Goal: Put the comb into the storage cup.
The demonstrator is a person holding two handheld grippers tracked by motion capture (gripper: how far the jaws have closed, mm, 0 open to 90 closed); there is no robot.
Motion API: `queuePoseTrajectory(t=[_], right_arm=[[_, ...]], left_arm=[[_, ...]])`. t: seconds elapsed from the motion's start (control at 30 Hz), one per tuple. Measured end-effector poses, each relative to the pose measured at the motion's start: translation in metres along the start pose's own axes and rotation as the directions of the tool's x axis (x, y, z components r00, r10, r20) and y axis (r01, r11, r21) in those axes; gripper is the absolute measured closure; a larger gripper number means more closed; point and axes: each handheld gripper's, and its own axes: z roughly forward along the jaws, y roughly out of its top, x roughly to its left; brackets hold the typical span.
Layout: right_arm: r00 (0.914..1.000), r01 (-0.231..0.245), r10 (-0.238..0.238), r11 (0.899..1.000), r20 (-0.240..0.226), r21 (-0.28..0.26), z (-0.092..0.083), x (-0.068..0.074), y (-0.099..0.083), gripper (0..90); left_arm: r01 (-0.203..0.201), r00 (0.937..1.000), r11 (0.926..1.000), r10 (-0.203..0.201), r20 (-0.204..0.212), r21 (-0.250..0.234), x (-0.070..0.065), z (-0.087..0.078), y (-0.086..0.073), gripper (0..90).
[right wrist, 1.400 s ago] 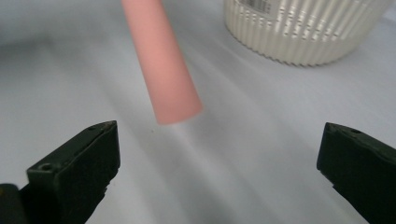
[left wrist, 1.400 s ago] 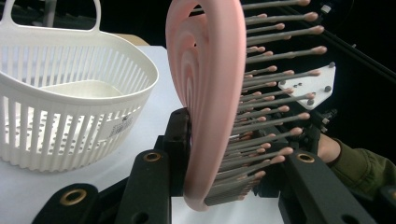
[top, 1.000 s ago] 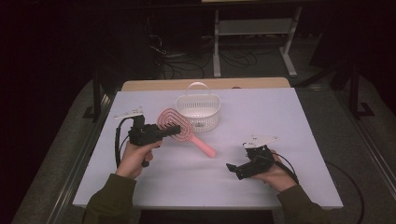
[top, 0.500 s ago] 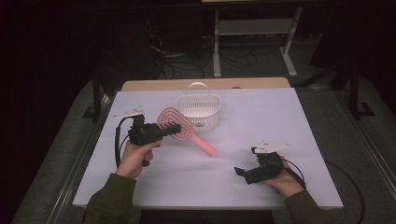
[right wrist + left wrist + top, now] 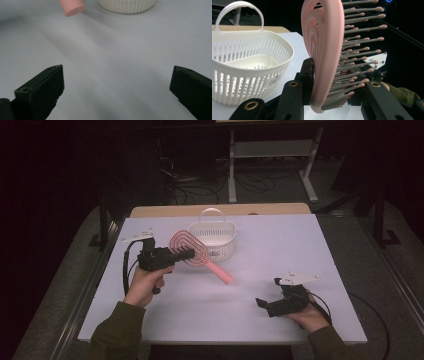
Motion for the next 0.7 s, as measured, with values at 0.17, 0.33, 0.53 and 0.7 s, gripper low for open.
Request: queuePoseTrajectory(t=[0.17, 0.33, 0.53, 0.7], right_arm=[[1.0000, 0.003, -0.003, 1.000, 0.000, -0.003, 0.000, 0.000, 0.000, 0.0], [1.0000, 0.010, -0.010, 1.000, -0.001, 0.001, 0.001, 0.000, 0.000, 0.0], [1.0000, 0.006, -0.006, 1.000, -0.001, 0.002, 0.000, 0.000, 0.000, 0.0], [1.0000, 0.010, -0.010, 1.000, -0.002, -0.002, 0.000, 0.000, 0.001, 0.0]], left_arm=[[-0.007, 1.0000, 0.9998, 0.007, 0.006, -0.018, 0.001, 0.001, 0.009, 65.3], [-0.009, 0.9999, 0.9993, 0.010, 0.013, -0.035, 0.003, 0.002, 0.018, 65.3], [-0.014, 0.9997, 0.9988, 0.015, 0.017, -0.047, 0.007, 0.004, 0.026, 65.3], [-0.020, 0.9998, 0.9980, 0.020, 0.007, -0.061, 0.011, 0.006, 0.035, 65.3]])
